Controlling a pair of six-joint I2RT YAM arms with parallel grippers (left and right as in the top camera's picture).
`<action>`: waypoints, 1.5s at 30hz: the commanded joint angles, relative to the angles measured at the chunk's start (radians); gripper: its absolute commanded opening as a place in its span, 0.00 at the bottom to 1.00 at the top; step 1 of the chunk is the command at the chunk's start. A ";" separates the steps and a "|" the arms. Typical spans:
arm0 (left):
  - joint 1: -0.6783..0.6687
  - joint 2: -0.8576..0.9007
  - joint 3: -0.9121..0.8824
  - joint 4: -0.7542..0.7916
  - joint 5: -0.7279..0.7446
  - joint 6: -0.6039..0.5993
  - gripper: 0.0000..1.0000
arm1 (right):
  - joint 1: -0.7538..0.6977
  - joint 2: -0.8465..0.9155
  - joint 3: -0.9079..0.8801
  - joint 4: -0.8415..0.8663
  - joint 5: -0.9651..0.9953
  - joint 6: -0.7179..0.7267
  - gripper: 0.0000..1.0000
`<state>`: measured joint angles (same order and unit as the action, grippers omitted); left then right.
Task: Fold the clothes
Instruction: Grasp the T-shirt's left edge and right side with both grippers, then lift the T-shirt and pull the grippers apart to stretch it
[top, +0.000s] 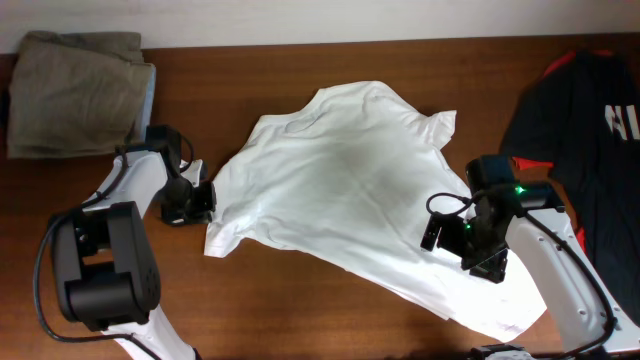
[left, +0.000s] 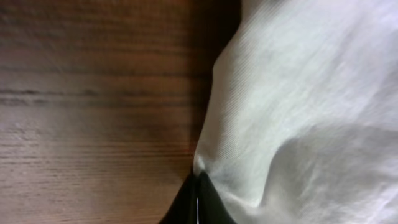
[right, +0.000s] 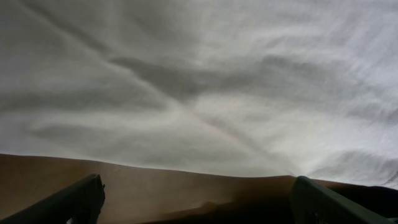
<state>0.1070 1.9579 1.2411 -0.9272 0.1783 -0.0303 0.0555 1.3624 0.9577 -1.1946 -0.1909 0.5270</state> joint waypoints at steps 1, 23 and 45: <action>-0.002 0.011 0.018 -0.085 0.027 0.000 0.59 | -0.003 -0.006 -0.003 0.008 0.016 0.002 0.99; -0.001 -0.023 0.078 -0.137 0.030 -0.071 0.01 | -0.003 -0.006 -0.003 0.032 0.000 -0.021 0.99; 0.048 -0.080 0.739 -0.473 -0.157 -0.159 0.01 | 0.224 0.363 -0.004 0.222 0.221 0.005 0.99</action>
<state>0.1528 1.8942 1.9713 -1.3991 0.0429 -0.1806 0.2749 1.7214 0.9569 -0.9878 -0.0509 0.5022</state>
